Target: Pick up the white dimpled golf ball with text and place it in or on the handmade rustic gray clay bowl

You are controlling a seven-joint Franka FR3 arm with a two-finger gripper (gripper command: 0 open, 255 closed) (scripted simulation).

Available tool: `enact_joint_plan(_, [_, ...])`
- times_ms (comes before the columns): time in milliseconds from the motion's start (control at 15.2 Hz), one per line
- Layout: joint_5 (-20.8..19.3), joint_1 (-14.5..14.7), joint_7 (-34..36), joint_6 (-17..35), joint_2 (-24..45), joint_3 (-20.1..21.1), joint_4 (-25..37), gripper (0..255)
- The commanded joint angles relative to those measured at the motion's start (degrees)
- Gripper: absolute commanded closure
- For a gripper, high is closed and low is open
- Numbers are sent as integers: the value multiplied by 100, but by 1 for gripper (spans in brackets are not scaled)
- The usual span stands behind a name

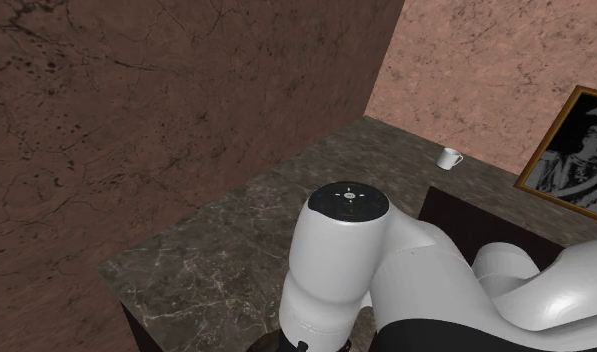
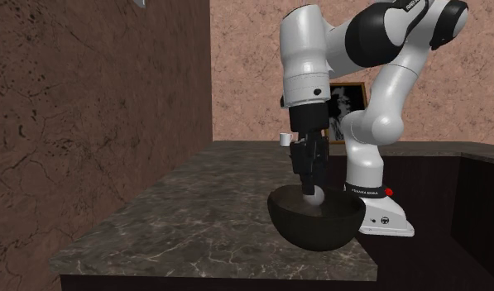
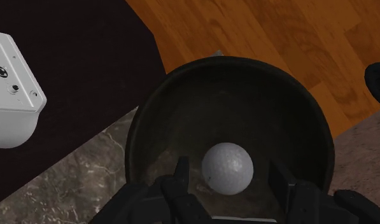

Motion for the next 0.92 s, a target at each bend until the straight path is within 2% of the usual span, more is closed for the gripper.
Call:
enact_joint_plan(0, [0, 0, 0, 0, 0, 0, 0, 0])
enact_joint_plan(264, [0, 0, 0, 0, 0, 0, 0, 0])
enact_joint_plan(528, [-155, -9, 1, -817, -325, -359, 474, 0])
enact_joint_plan(858, [-156, -7, 1, -817, -325, -361, 474, 0])
